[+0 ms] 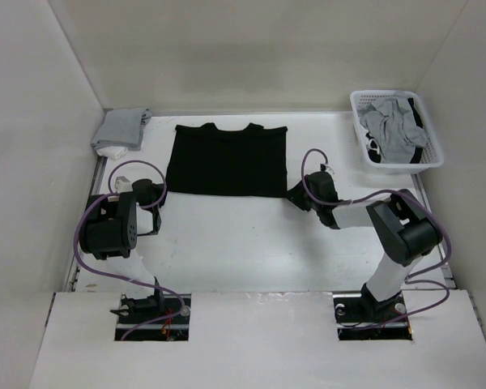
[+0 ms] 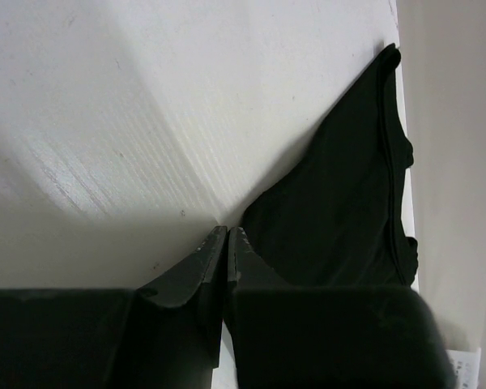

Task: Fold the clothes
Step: Fold the tank top

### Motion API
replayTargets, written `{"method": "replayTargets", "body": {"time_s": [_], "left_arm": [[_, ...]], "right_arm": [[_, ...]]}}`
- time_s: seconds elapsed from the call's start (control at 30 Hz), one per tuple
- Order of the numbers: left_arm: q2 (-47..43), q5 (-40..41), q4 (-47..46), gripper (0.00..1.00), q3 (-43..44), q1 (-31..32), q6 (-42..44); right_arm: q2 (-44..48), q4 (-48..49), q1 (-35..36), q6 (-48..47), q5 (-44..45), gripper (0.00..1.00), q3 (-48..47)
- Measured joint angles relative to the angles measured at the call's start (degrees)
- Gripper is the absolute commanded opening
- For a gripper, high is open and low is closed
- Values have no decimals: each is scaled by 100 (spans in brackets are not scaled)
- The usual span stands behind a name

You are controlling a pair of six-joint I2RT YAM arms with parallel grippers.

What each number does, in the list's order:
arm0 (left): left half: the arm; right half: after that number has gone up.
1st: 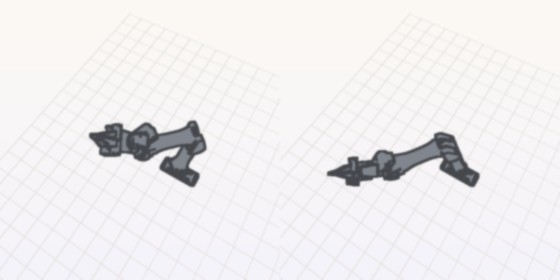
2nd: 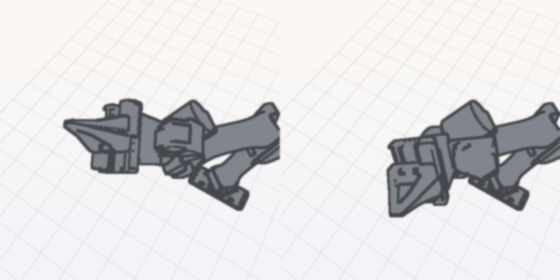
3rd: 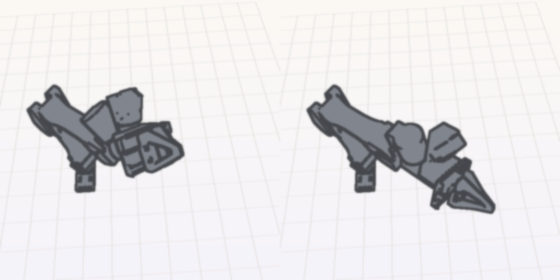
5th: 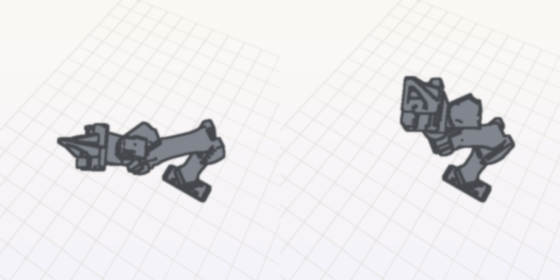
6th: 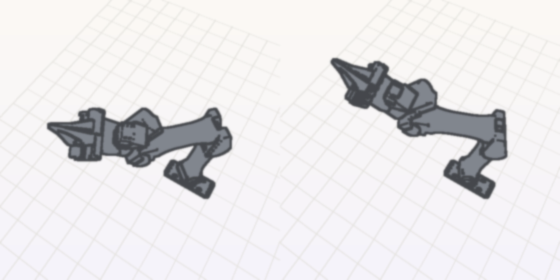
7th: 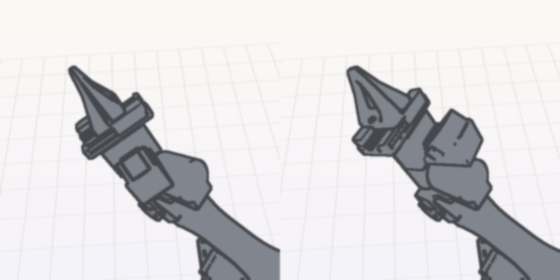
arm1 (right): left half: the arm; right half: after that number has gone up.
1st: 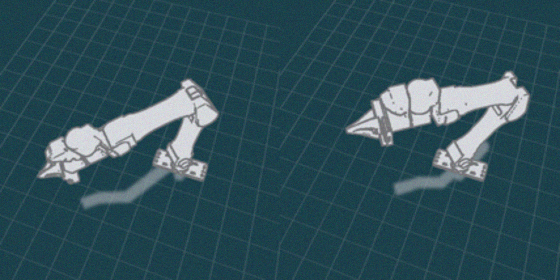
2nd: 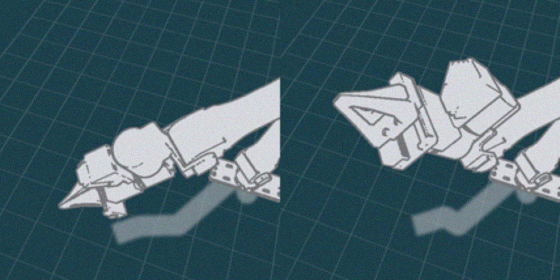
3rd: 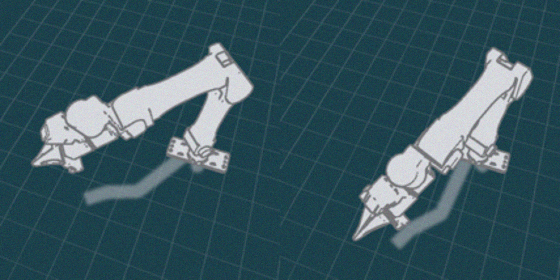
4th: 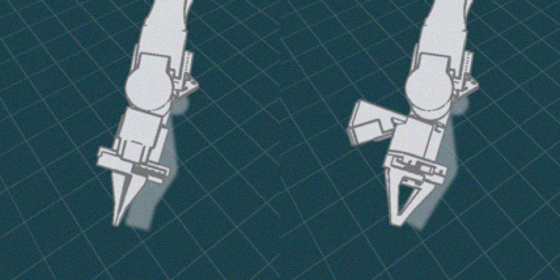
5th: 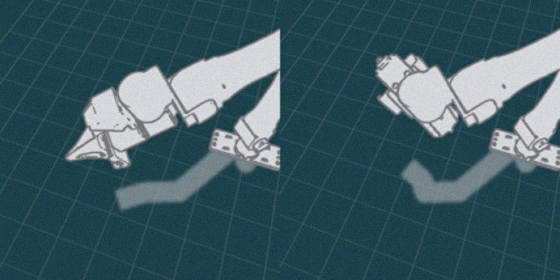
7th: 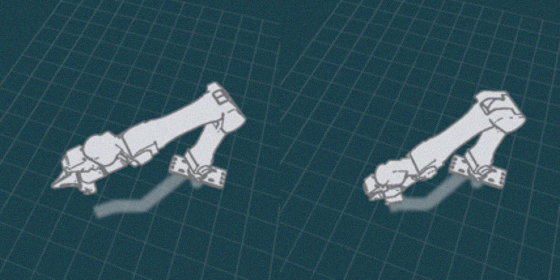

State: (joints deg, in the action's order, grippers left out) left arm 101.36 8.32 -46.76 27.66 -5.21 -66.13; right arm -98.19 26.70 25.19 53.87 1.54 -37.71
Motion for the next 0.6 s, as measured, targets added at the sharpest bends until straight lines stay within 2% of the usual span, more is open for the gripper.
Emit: {"method": "replayTargets", "body": {"time_s": [0.23,0.37,0.47,0.6], "left_arm": [[0,2,0,0,0,4,-7],[-173,-2,173,0,-31,50,9],[-935,-9,605,0,-177,136,39],[-3029,4,1425,0,-216,289,203]], "right_arm": [[-284,33,-55,201,-26,3,-190],[-240,17,-76,179,-28,0,-192],[304,-144,-63,48,9,0,-79],[2006,-721,122,-297,254,0,37]]}}
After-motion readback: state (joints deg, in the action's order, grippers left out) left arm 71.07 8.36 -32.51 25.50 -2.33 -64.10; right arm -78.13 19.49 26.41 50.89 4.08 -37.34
